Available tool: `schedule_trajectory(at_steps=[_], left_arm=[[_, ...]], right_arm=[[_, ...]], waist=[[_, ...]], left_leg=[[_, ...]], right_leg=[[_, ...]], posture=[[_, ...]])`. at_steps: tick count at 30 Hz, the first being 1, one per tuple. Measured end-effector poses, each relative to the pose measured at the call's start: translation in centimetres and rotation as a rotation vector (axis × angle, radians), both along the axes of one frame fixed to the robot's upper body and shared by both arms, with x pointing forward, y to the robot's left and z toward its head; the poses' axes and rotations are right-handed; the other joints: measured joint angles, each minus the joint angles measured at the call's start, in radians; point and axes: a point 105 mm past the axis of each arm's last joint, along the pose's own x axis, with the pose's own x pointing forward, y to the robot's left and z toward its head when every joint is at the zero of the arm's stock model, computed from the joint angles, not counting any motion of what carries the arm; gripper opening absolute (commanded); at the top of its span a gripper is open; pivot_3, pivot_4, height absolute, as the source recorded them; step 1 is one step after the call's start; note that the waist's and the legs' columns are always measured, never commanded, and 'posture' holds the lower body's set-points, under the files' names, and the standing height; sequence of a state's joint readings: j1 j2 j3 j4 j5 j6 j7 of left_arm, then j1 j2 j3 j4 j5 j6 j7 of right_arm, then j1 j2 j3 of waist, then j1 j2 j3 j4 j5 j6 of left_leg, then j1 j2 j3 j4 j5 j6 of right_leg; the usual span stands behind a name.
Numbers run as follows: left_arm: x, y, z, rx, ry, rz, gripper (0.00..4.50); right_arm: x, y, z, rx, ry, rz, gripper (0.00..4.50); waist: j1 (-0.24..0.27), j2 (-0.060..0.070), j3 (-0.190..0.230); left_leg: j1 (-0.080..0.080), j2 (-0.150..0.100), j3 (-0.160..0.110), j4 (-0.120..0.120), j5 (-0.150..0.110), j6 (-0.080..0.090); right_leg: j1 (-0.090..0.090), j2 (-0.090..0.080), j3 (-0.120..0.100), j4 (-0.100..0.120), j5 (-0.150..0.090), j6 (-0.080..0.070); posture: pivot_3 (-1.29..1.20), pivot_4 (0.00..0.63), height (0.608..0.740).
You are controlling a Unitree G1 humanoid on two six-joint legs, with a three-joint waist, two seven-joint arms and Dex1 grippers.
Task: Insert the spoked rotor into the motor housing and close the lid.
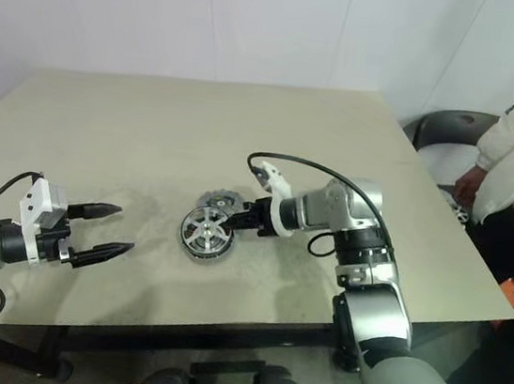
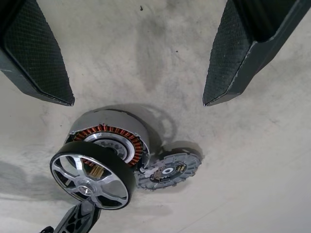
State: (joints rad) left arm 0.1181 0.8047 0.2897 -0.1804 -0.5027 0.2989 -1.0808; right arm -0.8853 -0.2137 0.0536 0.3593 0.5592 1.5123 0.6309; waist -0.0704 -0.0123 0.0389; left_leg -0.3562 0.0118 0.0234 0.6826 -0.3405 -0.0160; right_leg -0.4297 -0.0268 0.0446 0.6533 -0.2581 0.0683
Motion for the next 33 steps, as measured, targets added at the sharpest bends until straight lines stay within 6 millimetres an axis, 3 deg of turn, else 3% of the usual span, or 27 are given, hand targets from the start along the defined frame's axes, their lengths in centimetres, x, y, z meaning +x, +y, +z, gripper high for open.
schedule_trajectory(at_steps=[23,33], left_arm=[[-0.23,-0.26,0.19,-0.002,0.004,0.003,4.50],[-0.24,-0.26,0.19,-0.002,0.005,0.003,4.50]], right_arm=[[0.17,0.39,-0.67,-0.009,0.013,-0.013,0.25],[0.63,0.64,0.11,-0.010,-0.024,-0.012,3.51]], waist=[[0.000,0.000,0.000],[0.000,0.000,0.000]], left_leg=[[0.000,0.000,0.000,0.000,0.000,0.000],[0.000,0.000,0.000,0.000,0.000,0.000]], right_leg=[[0.000,0.000,0.000,0.000,0.000,0.000],[0.000,0.000,0.000,0.000,0.000,0.000]], posture=[[0.00,0.000,0.740],[0.00,0.000,0.740]])
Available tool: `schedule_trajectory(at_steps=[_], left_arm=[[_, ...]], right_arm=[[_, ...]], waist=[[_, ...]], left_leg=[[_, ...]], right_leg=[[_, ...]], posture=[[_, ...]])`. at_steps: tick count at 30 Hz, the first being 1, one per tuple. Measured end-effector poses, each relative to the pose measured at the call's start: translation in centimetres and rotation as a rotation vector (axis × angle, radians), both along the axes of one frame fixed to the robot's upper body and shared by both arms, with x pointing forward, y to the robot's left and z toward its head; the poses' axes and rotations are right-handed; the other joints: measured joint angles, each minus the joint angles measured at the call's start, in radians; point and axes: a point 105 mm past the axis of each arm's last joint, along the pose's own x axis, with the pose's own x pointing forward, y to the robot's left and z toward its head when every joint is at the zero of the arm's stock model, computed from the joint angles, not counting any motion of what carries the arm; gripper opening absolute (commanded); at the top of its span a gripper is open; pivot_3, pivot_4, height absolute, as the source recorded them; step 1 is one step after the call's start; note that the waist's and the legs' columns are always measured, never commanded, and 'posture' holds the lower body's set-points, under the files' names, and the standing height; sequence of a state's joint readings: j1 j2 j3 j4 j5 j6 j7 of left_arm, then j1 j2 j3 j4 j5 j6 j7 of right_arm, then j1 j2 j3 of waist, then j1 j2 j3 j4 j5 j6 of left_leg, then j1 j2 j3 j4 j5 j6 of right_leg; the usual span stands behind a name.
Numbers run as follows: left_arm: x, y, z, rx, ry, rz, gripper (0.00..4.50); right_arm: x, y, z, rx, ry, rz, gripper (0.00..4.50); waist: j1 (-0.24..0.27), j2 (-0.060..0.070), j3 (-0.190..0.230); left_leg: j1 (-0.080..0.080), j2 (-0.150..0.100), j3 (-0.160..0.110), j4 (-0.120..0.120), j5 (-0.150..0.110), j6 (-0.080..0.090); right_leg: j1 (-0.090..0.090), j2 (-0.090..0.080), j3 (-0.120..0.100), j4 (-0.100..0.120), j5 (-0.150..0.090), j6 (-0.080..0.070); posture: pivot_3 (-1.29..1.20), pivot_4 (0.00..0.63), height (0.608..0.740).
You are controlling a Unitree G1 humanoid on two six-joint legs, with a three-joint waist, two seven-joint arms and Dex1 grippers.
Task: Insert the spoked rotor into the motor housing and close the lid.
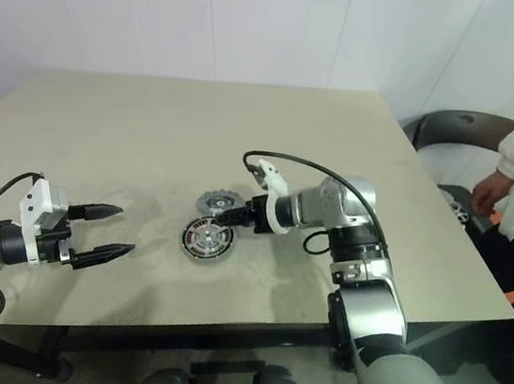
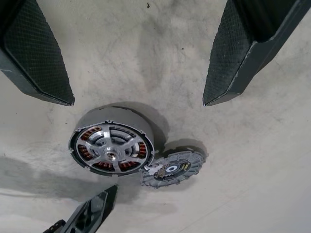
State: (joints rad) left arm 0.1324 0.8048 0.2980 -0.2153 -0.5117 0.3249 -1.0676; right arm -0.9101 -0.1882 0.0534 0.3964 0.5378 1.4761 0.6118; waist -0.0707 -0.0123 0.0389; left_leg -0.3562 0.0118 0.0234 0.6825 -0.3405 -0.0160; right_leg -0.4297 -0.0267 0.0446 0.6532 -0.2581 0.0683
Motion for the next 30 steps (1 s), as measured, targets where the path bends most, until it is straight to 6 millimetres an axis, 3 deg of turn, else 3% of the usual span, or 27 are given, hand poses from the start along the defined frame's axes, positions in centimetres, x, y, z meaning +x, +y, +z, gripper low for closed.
schedule_trajectory(at_steps=[3,9,14,17,20,26,30], left_arm=[[0.0,0.0,0.0,0.000,0.000,-0.001,4.50],[0.0,0.0,0.0,-0.001,0.000,0.000,4.50],[0.1,0.0,0.2,-0.001,-0.008,-0.004,4.50],[0.2,0.1,0.1,-0.002,-0.005,-0.002,4.50],[0.3,0.1,0.1,-0.003,-0.005,0.000,4.50],[0.3,0.1,0.2,-0.004,-0.008,0.000,4.50],[0.3,0.0,0.1,-0.006,-0.006,0.002,4.50]], right_arm=[[0.0,0.0,0.2,0.003,-0.009,0.002,4.49],[0.8,-1.1,2.7,0.008,-0.150,-0.005,4.49],[1.6,-1.4,5.8,0.048,-0.446,0.022,4.49],[0.6,-1.6,5.1,-0.003,-0.649,0.126,4.49],[-0.9,-0.5,2.9,0.016,-0.751,0.228,3.92],[-2.1,1.1,2.0,0.038,-0.787,0.329,1.94],[-2.6,2.7,-0.1,0.008,-0.731,0.381,0.67]], waist=[[0.000,0.000,0.000],[0.001,0.000,0.000],[0.001,0.000,0.000],[0.002,-0.001,0.000],[0.000,0.000,0.000],[0.002,0.000,0.000],[0.002,0.000,0.000]], left_leg=[[0.000,0.000,0.000,0.000,0.000,0.000],[0.000,0.000,0.000,0.000,0.000,0.000],[0.000,0.000,0.000,0.000,0.000,0.000],[0.000,0.000,0.000,0.000,0.000,0.000],[0.000,0.000,0.000,0.000,0.000,0.000],[0.002,0.000,0.000,0.001,0.000,0.000],[0.001,0.000,0.000,0.001,0.000,0.000]], right_leg=[[0.000,0.000,0.000,0.000,0.000,0.000],[0.000,0.000,0.000,0.000,0.000,0.000],[0.000,0.001,0.000,-0.001,0.000,0.000],[0.001,0.000,-0.001,-0.002,0.000,0.000],[0.001,0.001,0.000,-0.002,0.000,0.000],[0.001,0.001,0.000,0.000,0.000,0.000],[0.001,0.001,0.000,0.000,0.000,0.000]], posture=[[0.00,0.000,0.740],[0.00,0.000,0.740],[0.00,0.000,0.740],[0.00,0.000,0.740],[0.00,0.000,0.740],[0.00,0.000,0.740],[0.00,0.000,0.740]])
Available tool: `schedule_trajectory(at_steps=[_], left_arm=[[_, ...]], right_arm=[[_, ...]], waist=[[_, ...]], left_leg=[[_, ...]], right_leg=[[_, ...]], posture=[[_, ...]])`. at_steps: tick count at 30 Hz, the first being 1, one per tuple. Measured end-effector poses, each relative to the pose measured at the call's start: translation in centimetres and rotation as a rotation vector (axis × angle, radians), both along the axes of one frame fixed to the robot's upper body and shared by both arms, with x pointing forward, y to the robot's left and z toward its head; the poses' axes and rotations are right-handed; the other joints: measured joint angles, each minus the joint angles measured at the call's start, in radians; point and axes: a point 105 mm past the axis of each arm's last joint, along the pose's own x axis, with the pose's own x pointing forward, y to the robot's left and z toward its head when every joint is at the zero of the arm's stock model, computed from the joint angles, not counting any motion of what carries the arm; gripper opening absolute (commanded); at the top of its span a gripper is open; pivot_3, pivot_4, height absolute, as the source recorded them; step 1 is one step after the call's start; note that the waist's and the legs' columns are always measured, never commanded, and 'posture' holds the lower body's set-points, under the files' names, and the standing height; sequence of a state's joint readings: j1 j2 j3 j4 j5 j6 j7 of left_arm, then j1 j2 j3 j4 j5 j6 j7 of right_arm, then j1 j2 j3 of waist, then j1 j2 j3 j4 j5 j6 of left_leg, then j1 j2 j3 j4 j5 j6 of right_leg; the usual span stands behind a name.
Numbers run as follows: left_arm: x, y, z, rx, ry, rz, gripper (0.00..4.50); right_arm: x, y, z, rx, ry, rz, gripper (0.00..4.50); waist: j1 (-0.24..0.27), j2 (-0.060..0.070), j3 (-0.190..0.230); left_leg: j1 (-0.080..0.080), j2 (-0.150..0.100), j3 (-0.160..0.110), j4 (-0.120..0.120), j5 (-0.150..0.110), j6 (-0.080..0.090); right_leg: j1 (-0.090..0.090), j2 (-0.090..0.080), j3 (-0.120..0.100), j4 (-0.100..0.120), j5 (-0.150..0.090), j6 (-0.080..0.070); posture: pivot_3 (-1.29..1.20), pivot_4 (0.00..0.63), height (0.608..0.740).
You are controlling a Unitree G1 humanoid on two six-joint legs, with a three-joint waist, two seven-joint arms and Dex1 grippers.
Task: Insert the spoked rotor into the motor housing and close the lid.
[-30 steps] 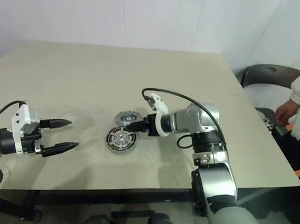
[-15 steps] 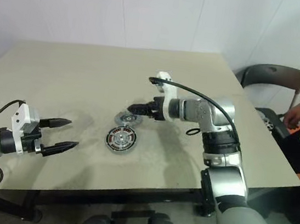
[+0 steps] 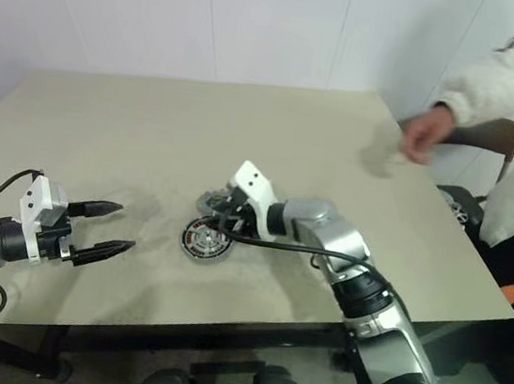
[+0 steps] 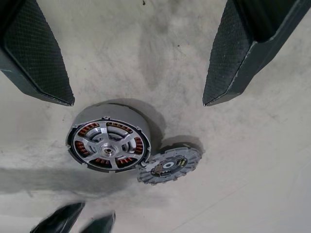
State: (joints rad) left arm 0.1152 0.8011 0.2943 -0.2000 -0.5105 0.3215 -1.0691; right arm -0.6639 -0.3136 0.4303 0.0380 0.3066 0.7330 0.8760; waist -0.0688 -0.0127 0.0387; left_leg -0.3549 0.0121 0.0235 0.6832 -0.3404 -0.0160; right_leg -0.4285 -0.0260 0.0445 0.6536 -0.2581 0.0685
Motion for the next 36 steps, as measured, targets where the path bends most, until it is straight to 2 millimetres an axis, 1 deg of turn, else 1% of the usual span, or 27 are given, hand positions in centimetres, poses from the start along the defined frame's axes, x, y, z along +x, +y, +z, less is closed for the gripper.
schedule_trajectory(at_steps=[2,7,16,21,25,27,29,36], left_arm=[[-0.1,0.0,-0.2,-0.002,0.005,0.002,4.50],[-0.5,-0.1,-0.5,-0.005,0.017,0.004,4.50],[-0.6,-0.3,-0.7,-0.014,0.019,0.006,4.50],[-0.4,-0.4,-0.5,-0.014,0.010,0.000,4.50],[0.0,-0.3,-0.2,-0.017,0.000,-0.004,4.50],[0.1,-0.2,-0.1,-0.017,-0.002,-0.003,4.50],[0.2,0.0,-0.2,-0.019,0.003,0.001,4.50],[0.3,0.1,-0.2,-0.023,0.004,0.002,4.50]], right_arm=[[0.1,0.1,-0.8,-0.037,0.010,0.004,0.03],[0.1,0.0,-2.7,-0.110,0.045,0.001,0.03],[0.2,0.0,-3.1,-0.128,0.053,-0.014,0.03],[0.0,-0.3,-2.3,-0.111,0.064,0.000,0.03],[-0.5,-1.1,0.1,-0.071,0.024,0.051,0.03],[-0.7,-2.0,1.2,-0.073,-0.020,0.081,0.03],[-0.6,-3.1,1.9,-0.093,-0.052,0.086,0.03],[-0.6,-5.5,2.6,-0.129,-0.069,0.103,0.03]], waist=[[0.000,0.000,0.000],[0.001,0.000,0.000],[0.001,-0.001,-0.001],[0.002,0.000,-0.001],[0.002,0.000,-0.001],[0.003,0.000,-0.001],[0.004,0.000,-0.001],[0.004,0.000,-0.001]], left_leg=[[0.000,0.000,0.000,0.000,0.000,0.000],[0.000,0.000,0.000,0.000,0.000,0.000],[0.002,0.000,0.000,0.000,0.000,0.000],[0.001,0.000,0.000,0.000,0.000,0.000],[0.000,-0.001,0.000,0.000,0.000,0.000],[0.000,-0.001,-0.001,0.000,0.000,0.000],[0.001,-0.001,0.000,0.000,0.000,0.000],[0.000,0.000,0.000,0.000,0.000,0.000]], right_leg=[[0.000,-0.001,0.000,0.000,0.000,0.000],[0.000,-0.001,0.000,0.000,0.000,0.000],[0.002,-0.001,0.000,0.001,0.000,0.000],[0.001,-0.001,0.000,0.000,0.000,0.000],[0.000,-0.001,0.000,0.000,0.000,0.000],[0.001,-0.001,-0.001,0.000,0.000,0.000],[0.001,-0.001,-0.001,0.000,0.000,0.000],[0.001,0.000,0.000,0.000,0.000,0.000]], posture=[[0.00,0.000,0.740],[0.00,0.000,0.740],[0.00,0.000,0.740],[0.00,0.000,0.740],[0.00,0.000,0.740],[0.00,0.000,0.740],[0.00,0.000,0.740],[0.00,0.000,0.740]])
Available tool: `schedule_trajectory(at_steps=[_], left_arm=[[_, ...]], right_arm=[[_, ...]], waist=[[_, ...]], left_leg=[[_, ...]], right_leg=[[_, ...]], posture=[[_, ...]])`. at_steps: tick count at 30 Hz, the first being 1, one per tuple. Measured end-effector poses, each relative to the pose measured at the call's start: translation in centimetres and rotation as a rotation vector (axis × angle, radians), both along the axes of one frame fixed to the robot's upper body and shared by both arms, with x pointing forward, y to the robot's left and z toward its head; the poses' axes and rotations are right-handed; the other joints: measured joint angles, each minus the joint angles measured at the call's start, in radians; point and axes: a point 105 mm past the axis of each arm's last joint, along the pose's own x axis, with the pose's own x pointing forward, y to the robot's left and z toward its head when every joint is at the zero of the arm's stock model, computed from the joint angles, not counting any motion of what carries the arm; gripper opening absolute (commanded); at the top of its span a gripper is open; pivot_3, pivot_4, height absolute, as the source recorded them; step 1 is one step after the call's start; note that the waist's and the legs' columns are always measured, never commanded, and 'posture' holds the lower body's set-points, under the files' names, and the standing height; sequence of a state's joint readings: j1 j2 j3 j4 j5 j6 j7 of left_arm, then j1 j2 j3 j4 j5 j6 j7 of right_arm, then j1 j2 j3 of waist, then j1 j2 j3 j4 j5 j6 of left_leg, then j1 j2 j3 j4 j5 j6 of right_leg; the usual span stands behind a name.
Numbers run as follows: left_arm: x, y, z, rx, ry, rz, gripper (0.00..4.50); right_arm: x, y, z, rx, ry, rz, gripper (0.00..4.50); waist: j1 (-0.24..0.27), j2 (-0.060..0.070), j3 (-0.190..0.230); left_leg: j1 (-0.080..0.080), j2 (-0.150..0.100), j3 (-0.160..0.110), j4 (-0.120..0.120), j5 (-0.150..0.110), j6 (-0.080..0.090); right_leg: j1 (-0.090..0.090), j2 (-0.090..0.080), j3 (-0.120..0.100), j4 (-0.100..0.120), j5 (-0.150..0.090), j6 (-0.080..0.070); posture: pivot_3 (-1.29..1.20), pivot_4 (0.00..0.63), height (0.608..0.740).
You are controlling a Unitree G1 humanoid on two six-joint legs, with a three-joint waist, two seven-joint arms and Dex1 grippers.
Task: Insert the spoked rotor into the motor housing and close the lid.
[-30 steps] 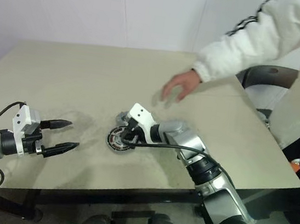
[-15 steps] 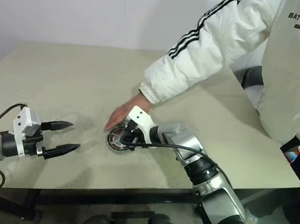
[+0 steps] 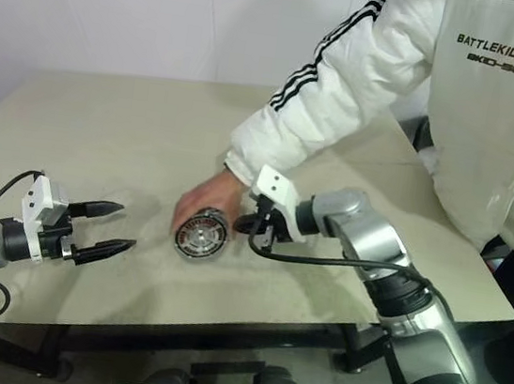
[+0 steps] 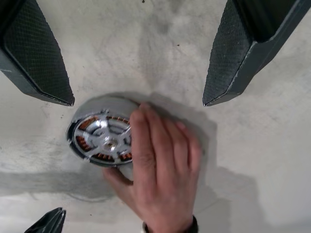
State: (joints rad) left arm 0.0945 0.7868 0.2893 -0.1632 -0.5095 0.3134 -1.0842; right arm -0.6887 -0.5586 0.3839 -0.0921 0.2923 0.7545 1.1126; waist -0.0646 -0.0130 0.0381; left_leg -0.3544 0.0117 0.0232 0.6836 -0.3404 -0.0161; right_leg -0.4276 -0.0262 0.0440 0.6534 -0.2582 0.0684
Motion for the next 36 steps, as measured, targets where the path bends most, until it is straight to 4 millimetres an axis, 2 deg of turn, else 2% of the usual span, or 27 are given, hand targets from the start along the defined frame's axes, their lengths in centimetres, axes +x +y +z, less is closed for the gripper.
schedule_trajectory(at_steps=[2,5,15,16,24,30,36], left_arm=[[0.0,0.0,0.0,0.000,0.000,0.000,4.50],[-0.2,0.0,-0.1,0.001,0.004,0.001,4.50],[-0.9,-0.4,-0.5,0.017,0.015,0.010,4.50],[-1.0,-0.4,-0.5,0.019,0.013,0.016,4.50],[-0.7,-0.3,-0.3,0.030,-0.002,0.048,4.50],[-0.1,0.1,-0.6,0.057,0.052,0.126,4.50],[0.6,-0.8,-0.6,0.200,0.138,0.166,4.50]], right_arm=[[0.0,-0.3,0.2,-0.002,-0.003,0.000,0.19],[-0.1,-0.4,0.2,-0.002,0.002,0.012,0.87],[-0.8,-0.8,0.6,-0.007,-0.011,0.060,4.29],[-1.0,-0.8,0.6,-0.004,-0.008,0.067,4.48],[-1.1,-0.6,0.6,0.012,-0.024,0.088,4.48],[-0.7,-0.2,0.6,0.040,-0.046,0.090,4.48],[0.3,-0.7,-0.2,0.022,-0.062,0.053,4.48]], waist=[[0.001,0.000,0.000],[0.001,0.000,0.000],[0.022,0.000,0.000],[0.024,0.000,0.000],[0.025,0.000,0.000],[0.024,0.000,0.000],[0.025,-0.001,0.000]], left_leg=[[0.000,0.000,0.000,0.000,0.000,0.000],[0.000,0.000,0.000,0.000,0.000,0.000],[0.000,0.000,0.000,0.000,0.000,0.000],[0.000,0.000,0.000,0.000,0.000,0.000],[0.000,0.000,0.000,0.000,0.000,0.000],[0.000,0.000,0.000,0.000,0.000,0.000],[0.000,0.000,0.000,0.001,0.000,0.000]], right_leg=[[0.000,0.000,0.000,0.000,0.000,0.000],[0.000,0.000,0.000,0.000,0.000,0.000],[0.000,0.000,0.000,0.000,0.000,0.000],[0.000,0.000,0.000,0.000,0.000,0.000],[0.000,0.000,0.000,0.000,0.000,0.000],[0.000,0.001,0.000,0.000,0.000,0.000],[0.001,0.001,0.000,0.000,0.000,0.000]], posture=[[0.00,0.000,0.740],[0.00,0.000,0.740],[0.00,0.000,0.740],[0.00,0.000,0.740],[0.00,0.000,0.740],[0.00,0.000,0.740],[0.00,0.000,0.740]])
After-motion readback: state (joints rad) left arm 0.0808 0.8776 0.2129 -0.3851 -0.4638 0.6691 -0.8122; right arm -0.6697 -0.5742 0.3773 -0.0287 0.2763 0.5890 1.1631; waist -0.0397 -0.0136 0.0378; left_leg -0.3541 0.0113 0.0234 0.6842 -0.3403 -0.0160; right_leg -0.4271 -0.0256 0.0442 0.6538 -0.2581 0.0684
